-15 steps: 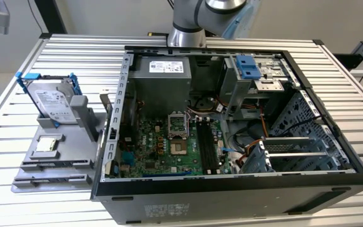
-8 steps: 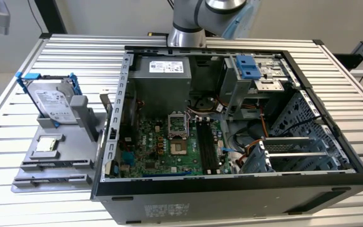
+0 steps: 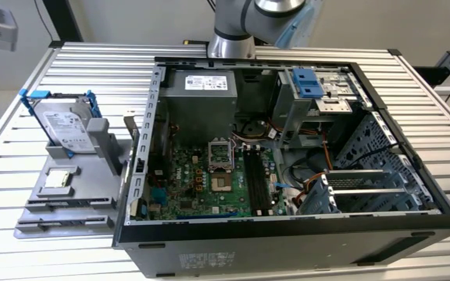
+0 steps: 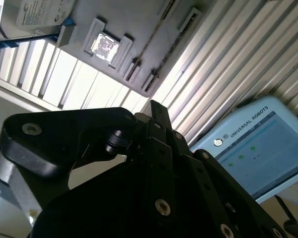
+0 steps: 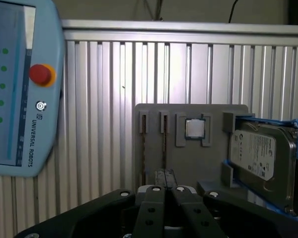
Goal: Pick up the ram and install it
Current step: 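Pick up the ram and move it above insertion slot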
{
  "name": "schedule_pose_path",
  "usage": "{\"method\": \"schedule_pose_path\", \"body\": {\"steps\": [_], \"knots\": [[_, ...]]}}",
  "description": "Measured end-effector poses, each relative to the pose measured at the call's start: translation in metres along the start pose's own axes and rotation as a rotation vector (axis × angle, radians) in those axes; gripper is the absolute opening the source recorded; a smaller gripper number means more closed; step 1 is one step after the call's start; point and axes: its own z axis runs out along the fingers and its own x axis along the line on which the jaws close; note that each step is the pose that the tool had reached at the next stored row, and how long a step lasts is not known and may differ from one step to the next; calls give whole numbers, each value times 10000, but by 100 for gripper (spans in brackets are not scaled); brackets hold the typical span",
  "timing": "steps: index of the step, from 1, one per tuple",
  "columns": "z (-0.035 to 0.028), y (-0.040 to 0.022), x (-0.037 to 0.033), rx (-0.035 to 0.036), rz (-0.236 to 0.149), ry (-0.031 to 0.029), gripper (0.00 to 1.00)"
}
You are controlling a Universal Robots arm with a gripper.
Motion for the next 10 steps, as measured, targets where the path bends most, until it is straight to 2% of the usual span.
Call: {"method": "schedule_pose_path", "body": {"steps": [7, 10], "knots": [[23, 0, 0, 1, 1, -6, 0], [57, -1, 2, 0, -1, -5, 0]]}}
